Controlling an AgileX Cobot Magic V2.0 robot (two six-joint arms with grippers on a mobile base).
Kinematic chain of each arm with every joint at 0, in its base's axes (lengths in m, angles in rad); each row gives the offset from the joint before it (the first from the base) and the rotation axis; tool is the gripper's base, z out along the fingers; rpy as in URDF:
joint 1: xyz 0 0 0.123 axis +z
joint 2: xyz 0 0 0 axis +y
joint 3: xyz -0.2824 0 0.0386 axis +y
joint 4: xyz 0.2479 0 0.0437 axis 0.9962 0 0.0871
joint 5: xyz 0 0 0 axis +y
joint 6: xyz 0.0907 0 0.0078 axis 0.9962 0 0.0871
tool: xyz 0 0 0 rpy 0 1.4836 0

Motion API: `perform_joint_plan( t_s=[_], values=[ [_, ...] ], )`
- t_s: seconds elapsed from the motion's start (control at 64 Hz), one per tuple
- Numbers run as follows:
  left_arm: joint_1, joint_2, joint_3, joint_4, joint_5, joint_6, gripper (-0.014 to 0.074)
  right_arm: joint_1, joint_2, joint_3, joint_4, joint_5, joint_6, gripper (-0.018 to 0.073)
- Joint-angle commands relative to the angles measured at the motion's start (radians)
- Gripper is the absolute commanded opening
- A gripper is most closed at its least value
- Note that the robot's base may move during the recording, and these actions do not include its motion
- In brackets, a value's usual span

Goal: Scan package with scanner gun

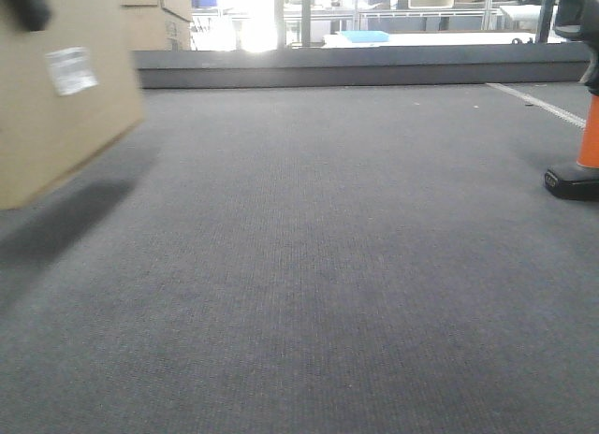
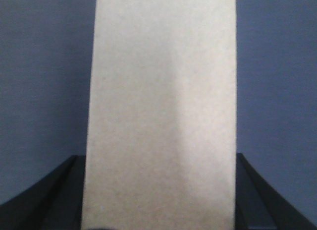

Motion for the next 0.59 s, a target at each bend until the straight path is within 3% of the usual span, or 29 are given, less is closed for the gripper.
perform_joint_plan(
  t_s=[0.0,0.188,0.297,0.453,0.578],
  values=[
    [0.062,-0.040,0.024,0.003,-0.023,0.058,-0.0111,0.000,-0.080,0.004,-0.005,0.053,-0.002,-0.0161],
    [0.169,-0.072,0.109,0.003,-0.103,0.163,-0.0111,0.000,-0.219,0.004,-0.005,0.194,-0.002,-0.0161],
    [0.201,-0.072,0.142,-0.006,-0.165,0.167,-0.0111,0.000,-0.280,0.004,-0.005,0.207,-0.002,-0.0161],
    [0.206,-0.070,0.150,0.035,-0.182,0.206,-0.0111,0.000,-0.348,0.004,-0.005,0.211,-0.002,-0.0161],
    [0.206,-0.055,0.153,0.024,-0.185,0.261,-0.0111,0.000,-0.373,0.004,-0.005,0.225,-0.002,-0.0161]
  ],
)
